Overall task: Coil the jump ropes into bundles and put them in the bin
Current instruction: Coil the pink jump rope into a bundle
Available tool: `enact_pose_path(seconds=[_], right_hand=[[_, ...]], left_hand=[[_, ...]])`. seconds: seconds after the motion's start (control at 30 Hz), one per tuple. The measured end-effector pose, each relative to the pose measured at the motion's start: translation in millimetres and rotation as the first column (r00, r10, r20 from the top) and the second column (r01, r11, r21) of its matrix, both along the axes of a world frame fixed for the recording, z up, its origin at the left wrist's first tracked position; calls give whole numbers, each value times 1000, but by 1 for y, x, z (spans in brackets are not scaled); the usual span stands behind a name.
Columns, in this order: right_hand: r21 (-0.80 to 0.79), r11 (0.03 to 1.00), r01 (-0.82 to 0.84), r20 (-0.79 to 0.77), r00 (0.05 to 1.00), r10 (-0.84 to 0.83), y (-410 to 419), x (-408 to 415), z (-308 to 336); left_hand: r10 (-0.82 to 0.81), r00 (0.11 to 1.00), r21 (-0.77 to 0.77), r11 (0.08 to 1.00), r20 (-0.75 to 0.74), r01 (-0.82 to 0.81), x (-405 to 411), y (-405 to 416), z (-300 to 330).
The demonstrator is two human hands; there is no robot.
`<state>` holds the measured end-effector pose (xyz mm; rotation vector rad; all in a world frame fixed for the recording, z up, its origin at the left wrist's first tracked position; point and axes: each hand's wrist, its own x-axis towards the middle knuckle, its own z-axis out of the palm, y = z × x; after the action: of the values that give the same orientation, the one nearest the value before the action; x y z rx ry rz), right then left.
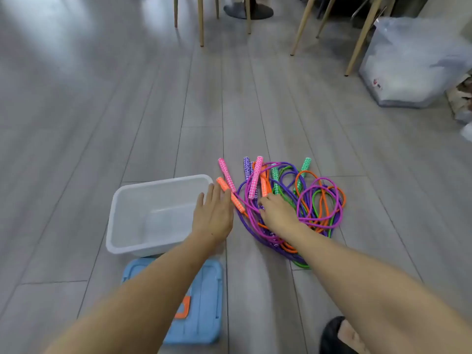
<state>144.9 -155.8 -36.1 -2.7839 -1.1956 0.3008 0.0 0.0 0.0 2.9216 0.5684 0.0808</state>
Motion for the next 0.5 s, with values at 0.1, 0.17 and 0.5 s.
enact_pose_path(seconds=[0.1,0.17,0.5], right_hand=[[-51,999,17,-55,998,-20,7,10,-12],[-102,995,12,-65,998,-19,8,13,-18],[-38,993,113,-98,988,-117,5,-4,-19]], left_hand=[[25,999,-20,999,-31,-26,6,7,-10],[8,999,-2,1000,-52,-8,5,8,-18],[-71,997,15,997,-31,71,-11,2,-29]])
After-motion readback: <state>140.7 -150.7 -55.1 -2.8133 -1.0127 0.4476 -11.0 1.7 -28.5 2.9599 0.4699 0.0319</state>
